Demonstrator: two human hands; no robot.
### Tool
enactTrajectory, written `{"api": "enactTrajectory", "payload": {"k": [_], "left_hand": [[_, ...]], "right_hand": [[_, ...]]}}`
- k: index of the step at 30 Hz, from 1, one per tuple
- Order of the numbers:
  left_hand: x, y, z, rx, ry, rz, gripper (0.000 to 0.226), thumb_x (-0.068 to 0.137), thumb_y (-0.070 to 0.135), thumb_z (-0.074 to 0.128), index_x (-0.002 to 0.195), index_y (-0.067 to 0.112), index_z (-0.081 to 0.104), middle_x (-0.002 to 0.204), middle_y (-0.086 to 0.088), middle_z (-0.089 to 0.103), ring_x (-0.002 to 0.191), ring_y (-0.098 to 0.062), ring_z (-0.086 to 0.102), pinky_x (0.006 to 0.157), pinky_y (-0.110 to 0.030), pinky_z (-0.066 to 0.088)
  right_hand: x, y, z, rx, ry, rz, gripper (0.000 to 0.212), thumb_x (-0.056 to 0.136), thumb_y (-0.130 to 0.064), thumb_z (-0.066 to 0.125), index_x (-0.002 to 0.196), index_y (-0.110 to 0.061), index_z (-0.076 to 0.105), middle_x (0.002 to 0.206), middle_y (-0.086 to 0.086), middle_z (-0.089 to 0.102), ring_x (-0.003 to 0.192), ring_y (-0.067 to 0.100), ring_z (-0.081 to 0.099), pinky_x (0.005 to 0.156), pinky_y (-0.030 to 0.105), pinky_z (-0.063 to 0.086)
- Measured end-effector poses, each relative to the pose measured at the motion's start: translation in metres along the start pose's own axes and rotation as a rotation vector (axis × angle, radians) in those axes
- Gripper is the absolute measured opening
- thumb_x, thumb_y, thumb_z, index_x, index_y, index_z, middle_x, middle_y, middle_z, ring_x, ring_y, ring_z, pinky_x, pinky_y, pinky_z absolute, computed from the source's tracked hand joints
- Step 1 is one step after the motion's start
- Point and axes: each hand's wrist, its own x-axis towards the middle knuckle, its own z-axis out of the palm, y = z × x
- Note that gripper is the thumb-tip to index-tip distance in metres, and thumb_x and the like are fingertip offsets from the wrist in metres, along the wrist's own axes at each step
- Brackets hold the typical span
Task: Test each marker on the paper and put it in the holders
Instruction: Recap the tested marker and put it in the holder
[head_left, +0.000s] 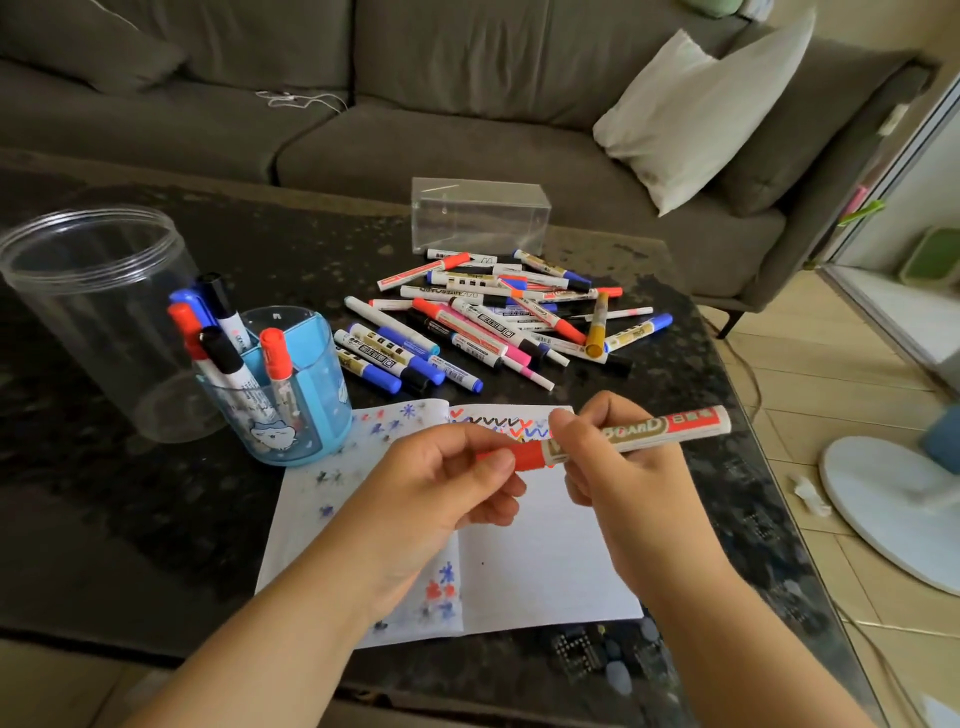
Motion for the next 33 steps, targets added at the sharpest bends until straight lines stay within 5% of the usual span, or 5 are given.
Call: {"api": "enactTrajectory", "payload": {"k": [10,18,22,25,33], "left_hand": [[-0.010,-0.001,0.005,0.113,0.103,0.128,0.009,0.086,0.009,0.060,0.089,0.012,0.068,0.067,-0.004,0.070,0.060,-0.011,0.065,0.060,-0.019,0.053],[0.000,0.004,-0.007,0.315,0.333,0.230,0.008,0.088,0.022,0.061,0.093,0.028,0.064,0.078,0.009,0.069,0.073,0.004,0.063,0.060,-0.008,0.048],[-0.001,0.016,-0.021,0.528,0.395,0.284,0.003,0.087,0.029,0.060,0.089,0.030,0.062,0.081,0.012,0.066,0.079,0.010,0.057,0.063,-0.004,0.044],[-0.011,0.023,-0.026,0.616,0.421,0.332,0.003,0.089,0.028,0.059,0.087,0.029,0.061,0.079,0.014,0.063,0.080,0.011,0.055,0.065,-0.001,0.041],[-0.049,0.024,-0.068,0.696,0.521,0.362,0.005,0.086,0.035,0.059,0.089,0.035,0.055,0.087,0.019,0.060,0.083,0.007,0.056,0.066,-0.002,0.042]], "right_hand": [[-0.004,0.010,0.022,0.255,0.027,0.085,0.035,0.080,-0.016,0.057,0.053,-0.020,0.036,0.048,0.001,0.032,0.043,0.011,0.027,0.044,0.024,0.028],[-0.004,0.006,0.020,0.042,-0.016,0.318,0.034,0.079,-0.043,0.063,0.076,-0.009,0.064,0.057,0.000,0.058,0.048,0.007,0.043,0.053,0.022,0.041],[-0.003,-0.003,0.018,-0.551,0.093,-0.099,0.013,0.088,-0.026,0.064,0.075,-0.028,0.063,0.057,-0.004,0.057,0.048,0.003,0.045,0.047,0.013,0.036],[0.005,-0.013,0.032,-0.833,-0.129,-0.423,0.019,0.086,-0.022,0.066,0.102,-0.032,0.068,0.074,-0.019,0.049,0.073,-0.008,0.051,0.065,0.004,0.038],[0.007,-0.021,0.087,-1.004,-0.418,-0.524,0.019,0.093,-0.034,0.055,0.106,-0.022,0.063,0.086,-0.010,0.052,0.070,0.003,0.044,0.063,0.009,0.035]]}}
